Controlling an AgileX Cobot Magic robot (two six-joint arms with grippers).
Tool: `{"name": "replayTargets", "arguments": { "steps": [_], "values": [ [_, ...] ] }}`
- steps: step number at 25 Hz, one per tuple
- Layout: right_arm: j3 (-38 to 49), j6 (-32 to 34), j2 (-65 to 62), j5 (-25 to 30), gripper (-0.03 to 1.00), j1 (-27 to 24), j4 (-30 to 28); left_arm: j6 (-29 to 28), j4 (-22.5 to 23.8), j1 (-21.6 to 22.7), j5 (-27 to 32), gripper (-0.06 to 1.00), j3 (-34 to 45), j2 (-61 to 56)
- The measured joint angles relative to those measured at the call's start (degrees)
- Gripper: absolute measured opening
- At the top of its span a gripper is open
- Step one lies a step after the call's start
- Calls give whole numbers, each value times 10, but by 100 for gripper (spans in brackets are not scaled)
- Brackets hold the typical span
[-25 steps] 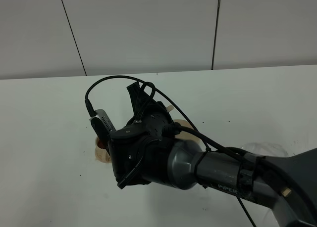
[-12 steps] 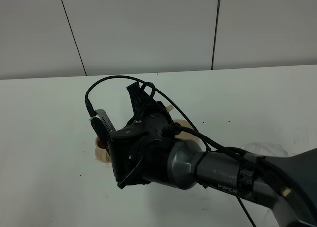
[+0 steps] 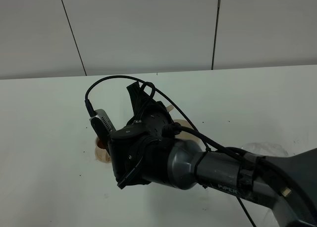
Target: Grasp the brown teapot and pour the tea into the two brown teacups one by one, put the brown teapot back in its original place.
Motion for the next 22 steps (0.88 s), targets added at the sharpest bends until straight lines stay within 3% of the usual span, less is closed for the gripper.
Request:
{"name": "replayTargets", "arguments": {
  "steps": [22],
  "values": [
    [0,-14,0,2,9,0,0,0,0,0,0,33,0,0]
  ]
}}
